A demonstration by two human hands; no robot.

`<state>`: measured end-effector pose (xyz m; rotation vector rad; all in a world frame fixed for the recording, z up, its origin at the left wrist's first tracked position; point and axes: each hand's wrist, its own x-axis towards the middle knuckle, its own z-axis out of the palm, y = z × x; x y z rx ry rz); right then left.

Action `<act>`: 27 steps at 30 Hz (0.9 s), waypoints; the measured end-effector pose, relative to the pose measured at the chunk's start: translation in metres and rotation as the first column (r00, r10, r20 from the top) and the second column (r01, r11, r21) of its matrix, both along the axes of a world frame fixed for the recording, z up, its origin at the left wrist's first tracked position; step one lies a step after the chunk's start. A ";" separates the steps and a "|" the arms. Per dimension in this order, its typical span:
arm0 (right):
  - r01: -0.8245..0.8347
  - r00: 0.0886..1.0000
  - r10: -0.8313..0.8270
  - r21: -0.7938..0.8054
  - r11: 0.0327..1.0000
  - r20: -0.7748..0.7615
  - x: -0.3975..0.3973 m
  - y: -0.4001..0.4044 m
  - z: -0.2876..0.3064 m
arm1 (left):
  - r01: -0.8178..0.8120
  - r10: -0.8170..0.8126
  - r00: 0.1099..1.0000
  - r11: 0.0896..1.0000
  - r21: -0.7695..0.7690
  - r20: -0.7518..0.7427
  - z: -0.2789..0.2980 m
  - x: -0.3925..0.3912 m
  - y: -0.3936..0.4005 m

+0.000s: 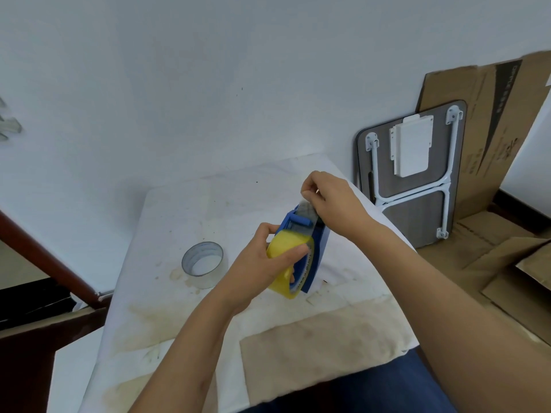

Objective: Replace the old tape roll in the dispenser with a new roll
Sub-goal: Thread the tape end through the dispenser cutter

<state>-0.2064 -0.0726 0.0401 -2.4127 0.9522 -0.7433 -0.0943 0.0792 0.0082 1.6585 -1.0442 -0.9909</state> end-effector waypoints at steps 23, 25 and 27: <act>0.080 0.988 -0.114 0.290 0.954 0.103 0.006 0.001 0.005 | -0.147 0.147 0.989 0.986 -0.073 -0.011 0.001 -0.006 0.004; 0.105 0.986 -0.131 0.220 0.970 0.104 0.009 0.003 0.005 | -0.162 0.161 0.987 0.984 -0.069 -0.012 0.001 -0.008 0.002; 0.135 0.984 -0.152 0.171 0.976 0.089 0.012 0.004 0.004 | -0.170 0.171 0.985 0.984 -0.056 0.011 0.002 -0.008 0.001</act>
